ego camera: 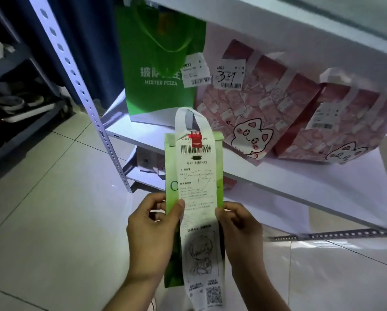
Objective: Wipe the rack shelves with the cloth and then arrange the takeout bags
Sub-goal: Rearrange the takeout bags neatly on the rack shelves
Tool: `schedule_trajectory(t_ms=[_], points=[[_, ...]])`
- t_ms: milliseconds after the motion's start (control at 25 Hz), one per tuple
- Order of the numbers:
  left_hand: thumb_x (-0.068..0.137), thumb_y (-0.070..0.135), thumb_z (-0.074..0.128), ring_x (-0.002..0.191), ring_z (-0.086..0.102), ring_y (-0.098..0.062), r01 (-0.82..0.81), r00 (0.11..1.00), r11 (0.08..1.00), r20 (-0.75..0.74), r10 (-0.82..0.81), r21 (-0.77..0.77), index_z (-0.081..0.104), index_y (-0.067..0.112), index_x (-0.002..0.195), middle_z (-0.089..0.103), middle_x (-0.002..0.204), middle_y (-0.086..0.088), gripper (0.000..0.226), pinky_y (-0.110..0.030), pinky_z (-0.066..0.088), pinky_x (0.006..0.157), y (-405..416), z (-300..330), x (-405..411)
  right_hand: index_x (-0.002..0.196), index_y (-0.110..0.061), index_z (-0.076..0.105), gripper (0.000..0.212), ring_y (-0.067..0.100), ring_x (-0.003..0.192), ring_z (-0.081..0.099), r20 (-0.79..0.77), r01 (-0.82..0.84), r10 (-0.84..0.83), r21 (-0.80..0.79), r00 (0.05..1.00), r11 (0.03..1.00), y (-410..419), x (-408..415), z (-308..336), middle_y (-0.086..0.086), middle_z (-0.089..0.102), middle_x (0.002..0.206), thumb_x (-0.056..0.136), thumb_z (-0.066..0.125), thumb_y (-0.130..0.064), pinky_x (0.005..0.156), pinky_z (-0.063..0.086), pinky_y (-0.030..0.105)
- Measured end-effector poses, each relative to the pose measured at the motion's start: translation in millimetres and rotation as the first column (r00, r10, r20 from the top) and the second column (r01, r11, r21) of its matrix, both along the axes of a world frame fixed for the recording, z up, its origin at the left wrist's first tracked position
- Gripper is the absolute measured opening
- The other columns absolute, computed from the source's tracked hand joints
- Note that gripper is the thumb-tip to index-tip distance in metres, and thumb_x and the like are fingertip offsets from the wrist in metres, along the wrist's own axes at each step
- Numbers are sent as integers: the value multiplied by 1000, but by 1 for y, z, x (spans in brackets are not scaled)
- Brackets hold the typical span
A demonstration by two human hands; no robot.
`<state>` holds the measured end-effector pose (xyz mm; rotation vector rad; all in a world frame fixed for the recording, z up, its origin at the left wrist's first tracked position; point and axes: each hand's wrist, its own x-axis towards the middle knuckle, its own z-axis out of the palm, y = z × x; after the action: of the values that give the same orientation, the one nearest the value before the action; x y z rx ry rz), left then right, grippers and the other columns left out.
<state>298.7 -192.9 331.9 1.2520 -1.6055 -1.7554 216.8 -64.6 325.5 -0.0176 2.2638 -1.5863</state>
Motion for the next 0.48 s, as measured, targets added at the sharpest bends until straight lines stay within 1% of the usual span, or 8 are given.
schedule_trajectory(t_ms=[120, 160, 280, 360, 400, 440, 480], points=[[79, 18, 82, 64, 67, -21, -2, 1000, 1000, -16, 2, 21, 75, 17, 77, 70, 67, -2, 7, -30, 55, 65, -14, -10, -25, 84, -24, 74, 13, 9, 76, 74, 20, 28, -29, 20, 999, 999, -11, -28, -9, -7, 77, 80, 90, 66, -16, 63, 57, 29], [78, 18, 83, 64, 66, -23, 1, 1000, 1000, -14, -1, 20, 76, 16, 76, 70, 67, -6, 8, -31, 55, 69, -18, -12, -32, 86, -20, 74, 10, 11, 76, 74, 24, 39, -39, 18, 999, 999, -13, -35, -11, -6, 77, 80, 90, 67, -14, 65, 58, 31], [78, 17, 83, 65, 65, -18, -5, 998, 999, -55, 8, 54, 78, 18, 78, 73, 75, -12, 5, -30, 55, 70, -31, -16, -44, 88, -10, 73, 8, 13, 75, 74, 53, -29, 33, -61, 998, 998, -16, -51, -8, 0, 77, 79, 92, 65, -8, 62, 57, 23], [79, 16, 82, 67, 66, -17, 19, 996, 997, -86, -12, 76, 80, 22, 80, 75, 79, -13, 6, -28, 58, 69, -35, -18, -49, 97, -7, 72, 10, 18, 80, 74, 54, -82, 90, -138, 994, 987, -14, -67, -2, 4, 77, 85, 96, 63, -13, 69, 59, 27], [79, 16, 82, 68, 67, -17, 32, 995, 996, -94, -24, 81, 80, 24, 81, 75, 79, -12, 8, -28, 59, 70, -36, -18, -51, 101, -8, 70, 11, 18, 79, 72, 27, -39, 44, -150, 999, 988, -13, -80, 0, 3, 76, 86, 96, 63, -16, 71, 59, 28], [80, 16, 81, 69, 68, -18, 41, 995, 996, -99, -33, 80, 80, 25, 82, 75, 80, -11, 9, -30, 60, 72, -37, -19, -53, 105, -11, 68, 13, 16, 76, 68, -4, 66, -68, -135, 998, 989, -12, -97, 2, 1, 73, 85, 95, 66, -19, 70, 56, 28], [81, 16, 81, 70, 69, -19, 48, 994, 996, -100, -40, 76, 80, 26, 83, 76, 80, -11, 10, -32, 61, 74, -37, -19, -56, 108, -15, 65, 17, 14, 75, 65, -36, 203, -207, -95, 978, 975, -11, -115, 4, 0, 70, 86, 94, 68, -22, 72, 55, 29]])
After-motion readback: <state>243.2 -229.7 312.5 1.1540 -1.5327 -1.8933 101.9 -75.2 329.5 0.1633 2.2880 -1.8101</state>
